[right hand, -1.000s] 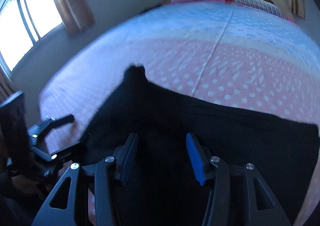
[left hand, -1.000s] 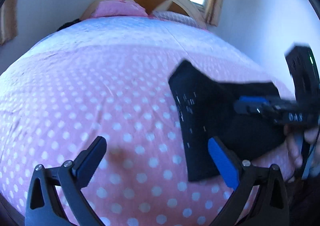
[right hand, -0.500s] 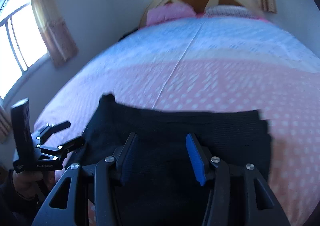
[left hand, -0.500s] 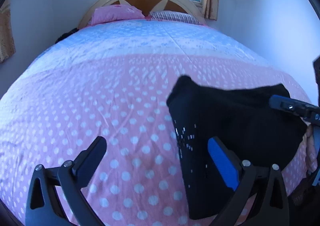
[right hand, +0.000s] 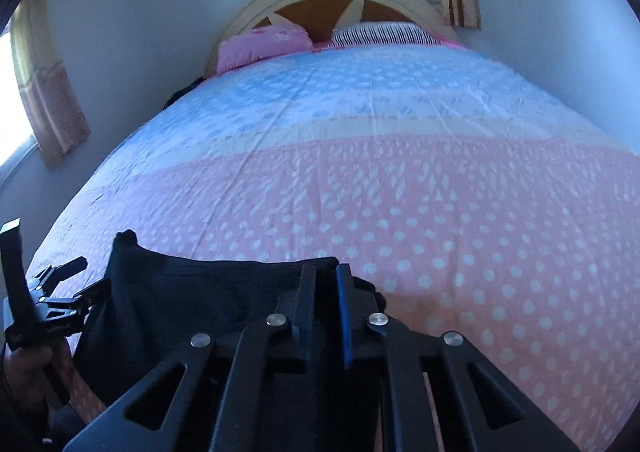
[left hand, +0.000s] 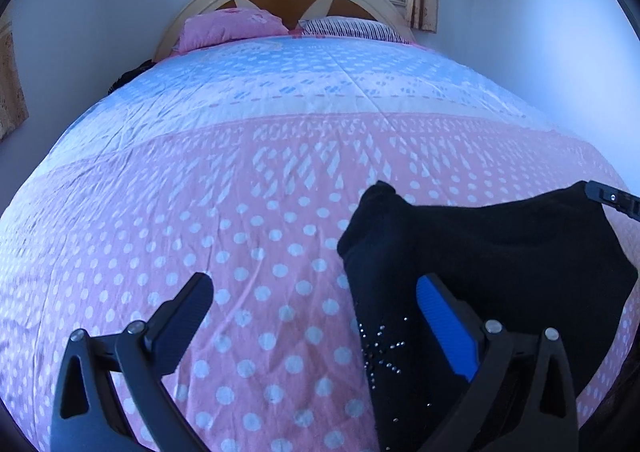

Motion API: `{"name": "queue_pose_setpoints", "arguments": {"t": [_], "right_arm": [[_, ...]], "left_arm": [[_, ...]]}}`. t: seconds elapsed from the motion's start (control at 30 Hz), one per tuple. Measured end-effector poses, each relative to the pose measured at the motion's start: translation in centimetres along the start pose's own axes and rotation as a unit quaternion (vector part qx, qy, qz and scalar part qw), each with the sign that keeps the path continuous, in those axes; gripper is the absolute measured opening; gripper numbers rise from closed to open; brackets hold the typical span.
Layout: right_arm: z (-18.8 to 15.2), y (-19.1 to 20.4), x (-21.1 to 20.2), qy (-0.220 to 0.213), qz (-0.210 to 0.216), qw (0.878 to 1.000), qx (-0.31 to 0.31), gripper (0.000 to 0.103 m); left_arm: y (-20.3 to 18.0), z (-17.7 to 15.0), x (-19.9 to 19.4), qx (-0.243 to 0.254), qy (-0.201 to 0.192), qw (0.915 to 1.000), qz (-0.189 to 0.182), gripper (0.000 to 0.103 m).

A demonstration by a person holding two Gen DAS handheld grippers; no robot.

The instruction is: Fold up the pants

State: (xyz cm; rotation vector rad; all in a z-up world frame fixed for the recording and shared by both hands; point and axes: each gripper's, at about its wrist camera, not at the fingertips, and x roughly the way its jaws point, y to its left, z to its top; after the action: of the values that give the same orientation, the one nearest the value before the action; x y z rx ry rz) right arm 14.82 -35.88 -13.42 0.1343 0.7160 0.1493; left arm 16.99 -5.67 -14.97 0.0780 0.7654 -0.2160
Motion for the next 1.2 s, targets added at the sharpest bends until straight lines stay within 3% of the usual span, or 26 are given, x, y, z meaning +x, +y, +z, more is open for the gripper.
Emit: {"name": "queue_pose_setpoints", "arguments": {"t": [0.2, 0.27, 0.4, 0.47, 0.63, 0.73, 0.77, 0.93, 1.03, 1.2], "right_arm": [[-1.3, -0.6, 0.2, 0.018, -0.044, 0.999, -0.017, 0.007], [-1.5, -1.3, 0.6, 0.021, -0.036, 0.999, -0.001, 0.008], [-1.0, -0.1, -2.1, -0.038, -0.032, 0.999, -0.015, 0.031], [-0.8, 0.5, -2.8, -0.047, -0.022, 0.998, -0.026, 0.031], [-0.7, 1.2, -0.4, -0.007, -0.047, 0.998, -0.048, 0.030], [-1.0, 1.0, 0.6, 0.007, -0.045, 0.998, -0.046, 0.013], [-0.9, 1.0, 0.4, 0.005, -0.046, 0.998, -0.045, 0.003], [-0.7, 0.7, -2.3, -0.025, -0.051, 0.997, -0.043, 0.002], [-1.4, -0.7, -0.3, 0.007, -0.066, 0.997, -0.032, 0.002], [-1.8, -2.2, 0.0, 0.002, -0.030, 1.000, 0.007, 0.004]], "left_arm": [[-0.4, 0.0, 0.0, 0.007, -0.004, 1.0000, 0.000, 0.103], [-0.6, -0.1, 0.0, 0.011, -0.005, 0.9999, 0.005, 0.103], [-0.3, -0.1, 0.0, 0.006, -0.005, 1.0000, -0.001, 0.103], [-0.2, -0.1, 0.1, 0.002, -0.004, 1.0000, -0.004, 0.103], [-0.3, -0.2, 0.1, 0.004, -0.006, 1.0000, -0.002, 0.103], [-0.1, -0.2, 0.1, -0.002, -0.004, 1.0000, -0.007, 0.103], [-0.1, -0.2, 0.0, -0.004, -0.005, 1.0000, -0.007, 0.103], [-0.3, -0.1, -0.2, -0.005, -0.009, 0.9999, -0.010, 0.103], [-0.5, 0.1, -0.1, -0.002, -0.009, 0.9999, -0.013, 0.103], [-1.1, 0.5, -1.8, 0.017, -0.035, 0.9991, 0.015, 0.103]]}}
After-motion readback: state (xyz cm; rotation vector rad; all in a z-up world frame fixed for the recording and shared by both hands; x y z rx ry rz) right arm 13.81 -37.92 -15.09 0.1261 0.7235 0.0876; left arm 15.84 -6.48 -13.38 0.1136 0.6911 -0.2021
